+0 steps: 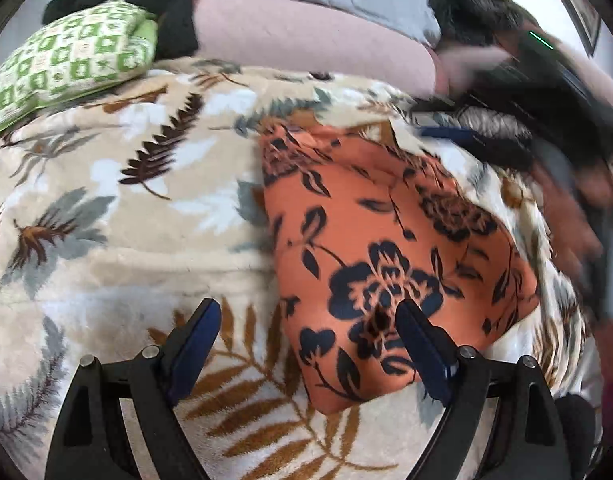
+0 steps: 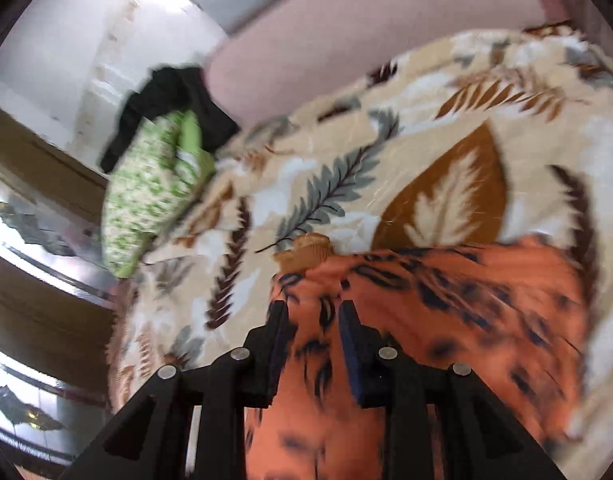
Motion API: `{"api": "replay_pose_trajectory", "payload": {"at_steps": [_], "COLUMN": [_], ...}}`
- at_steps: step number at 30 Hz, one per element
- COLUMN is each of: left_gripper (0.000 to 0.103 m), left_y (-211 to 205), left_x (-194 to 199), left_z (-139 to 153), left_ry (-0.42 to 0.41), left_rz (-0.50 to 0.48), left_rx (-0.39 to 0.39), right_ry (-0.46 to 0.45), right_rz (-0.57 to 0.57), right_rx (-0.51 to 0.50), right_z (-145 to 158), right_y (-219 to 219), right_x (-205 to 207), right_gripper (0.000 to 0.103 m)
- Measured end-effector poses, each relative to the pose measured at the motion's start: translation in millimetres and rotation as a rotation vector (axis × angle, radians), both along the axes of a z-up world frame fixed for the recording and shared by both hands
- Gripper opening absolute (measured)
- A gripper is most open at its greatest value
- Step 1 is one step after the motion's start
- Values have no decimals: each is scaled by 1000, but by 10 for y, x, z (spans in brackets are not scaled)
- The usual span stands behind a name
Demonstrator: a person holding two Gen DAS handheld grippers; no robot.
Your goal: Fold small clothes
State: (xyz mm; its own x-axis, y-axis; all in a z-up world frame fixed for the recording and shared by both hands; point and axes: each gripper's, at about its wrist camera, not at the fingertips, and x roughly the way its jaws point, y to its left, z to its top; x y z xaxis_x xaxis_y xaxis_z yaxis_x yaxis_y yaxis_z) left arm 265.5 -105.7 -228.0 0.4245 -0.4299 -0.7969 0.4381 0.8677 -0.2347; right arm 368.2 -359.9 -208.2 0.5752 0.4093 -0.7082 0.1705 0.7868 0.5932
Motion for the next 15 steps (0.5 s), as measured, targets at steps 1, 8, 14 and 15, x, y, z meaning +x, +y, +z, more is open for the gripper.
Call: {"api": "replay_pose_trajectory", "payload": {"at_steps": [1,8,14,15], "left_gripper": [90,93,103,103], "left_y": [9,-38,-289,-286], "left_x": [22,-15,-60,-56], "left_z": [2,-75,-369,-368], "left_ry": [0,-49,47,46], "left_rz": [16,76,3,13], "left_rx": [3,80,160,157], "right_ry": [-9,28,30,21], "right_rz": [4,11,-71,-84], "right_rx": [0,13,12,29], "right_z": [66,66,-554,-569], "right_y": [-61,-157,-261,-280], "right_x": [-164,-1288,-1568,-1580], "right_gripper": [30,30,30,30]}}
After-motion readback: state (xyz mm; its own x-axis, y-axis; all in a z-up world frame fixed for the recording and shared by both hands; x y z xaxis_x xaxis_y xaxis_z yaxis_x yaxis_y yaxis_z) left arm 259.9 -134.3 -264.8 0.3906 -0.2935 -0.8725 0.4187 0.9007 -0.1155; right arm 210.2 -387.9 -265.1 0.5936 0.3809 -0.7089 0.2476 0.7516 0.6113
